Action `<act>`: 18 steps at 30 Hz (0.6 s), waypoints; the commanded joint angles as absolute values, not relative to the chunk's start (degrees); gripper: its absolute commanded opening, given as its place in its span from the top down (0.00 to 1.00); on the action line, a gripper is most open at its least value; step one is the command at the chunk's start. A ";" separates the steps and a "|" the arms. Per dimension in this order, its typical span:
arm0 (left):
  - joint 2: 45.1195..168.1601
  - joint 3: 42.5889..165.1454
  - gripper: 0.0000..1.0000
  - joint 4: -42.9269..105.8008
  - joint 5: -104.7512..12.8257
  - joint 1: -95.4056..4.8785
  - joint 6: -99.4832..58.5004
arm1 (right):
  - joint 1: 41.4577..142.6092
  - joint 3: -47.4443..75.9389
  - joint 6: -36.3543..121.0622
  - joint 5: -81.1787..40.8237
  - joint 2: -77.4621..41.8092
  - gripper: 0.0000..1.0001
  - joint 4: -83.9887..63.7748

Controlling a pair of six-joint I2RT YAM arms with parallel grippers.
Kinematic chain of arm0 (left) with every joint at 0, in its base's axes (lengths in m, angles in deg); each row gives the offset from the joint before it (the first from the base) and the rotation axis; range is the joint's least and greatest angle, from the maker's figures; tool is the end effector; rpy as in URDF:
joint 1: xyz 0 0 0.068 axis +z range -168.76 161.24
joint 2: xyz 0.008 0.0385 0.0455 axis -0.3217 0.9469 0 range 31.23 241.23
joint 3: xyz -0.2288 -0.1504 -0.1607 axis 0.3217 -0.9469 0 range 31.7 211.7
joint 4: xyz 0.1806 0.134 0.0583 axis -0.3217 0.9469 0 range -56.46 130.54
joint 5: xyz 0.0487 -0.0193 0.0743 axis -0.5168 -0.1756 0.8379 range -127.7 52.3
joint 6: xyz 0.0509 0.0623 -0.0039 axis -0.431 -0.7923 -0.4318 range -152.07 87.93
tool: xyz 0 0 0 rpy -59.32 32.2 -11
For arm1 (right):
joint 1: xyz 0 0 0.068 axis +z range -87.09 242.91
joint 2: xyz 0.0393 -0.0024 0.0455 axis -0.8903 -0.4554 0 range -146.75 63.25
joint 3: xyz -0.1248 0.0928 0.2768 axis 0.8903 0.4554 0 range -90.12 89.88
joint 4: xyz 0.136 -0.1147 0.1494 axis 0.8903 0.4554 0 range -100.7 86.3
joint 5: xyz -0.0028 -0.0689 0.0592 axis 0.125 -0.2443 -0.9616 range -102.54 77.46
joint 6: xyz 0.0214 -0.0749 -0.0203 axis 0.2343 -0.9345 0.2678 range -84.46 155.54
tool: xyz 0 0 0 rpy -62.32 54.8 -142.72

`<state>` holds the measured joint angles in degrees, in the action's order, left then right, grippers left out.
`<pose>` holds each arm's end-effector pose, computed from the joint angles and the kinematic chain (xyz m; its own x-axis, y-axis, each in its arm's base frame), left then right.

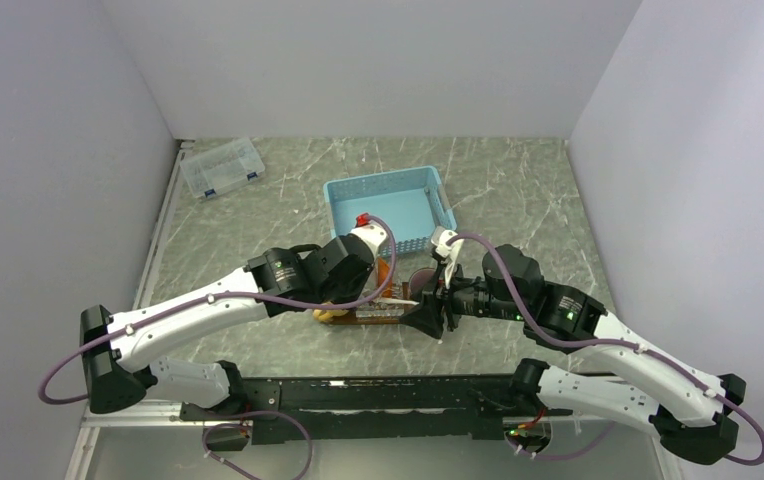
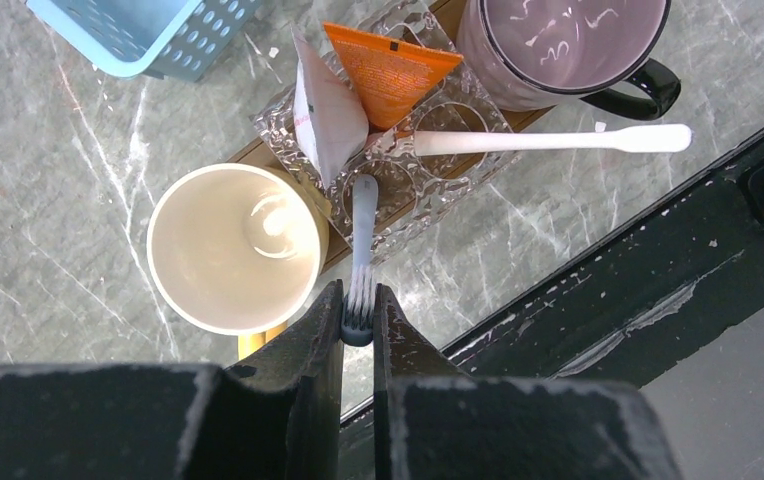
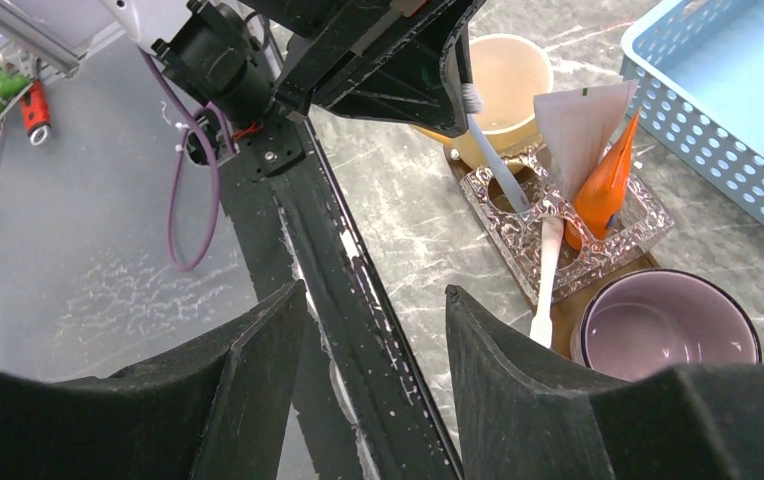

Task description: Prepare toiletry sets of a toothbrush and toothpaste on the tray

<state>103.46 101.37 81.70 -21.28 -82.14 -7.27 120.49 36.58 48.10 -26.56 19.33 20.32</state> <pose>0.1209 -0.1973 0.3501 -0.6409 0.3807 -0.6666 0.5601 0.8257 -0.0669 0.0550 0.1182 0.3703 -0.3974 -0.2322 -0.8878 -0.8743 0.3897 0.2895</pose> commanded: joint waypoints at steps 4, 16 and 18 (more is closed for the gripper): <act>102.10 101.33 1.00 79.02 -19.36 -82.60 -5.58 | 120.50 37.29 48.67 -26.85 20.14 0.45 17.96; 100.24 97.84 1.00 76.99 -19.72 -82.97 -4.30 | 120.46 37.97 48.89 -27.30 20.03 0.45 17.35; 100.27 97.42 1.00 76.81 -19.78 -83.13 -3.89 | 120.50 38.03 48.98 -27.45 19.94 0.45 17.28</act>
<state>101.43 98.22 78.62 -20.25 -82.49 -5.31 120.49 37.59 48.18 -26.58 19.35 20.00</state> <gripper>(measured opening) 0.151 0.556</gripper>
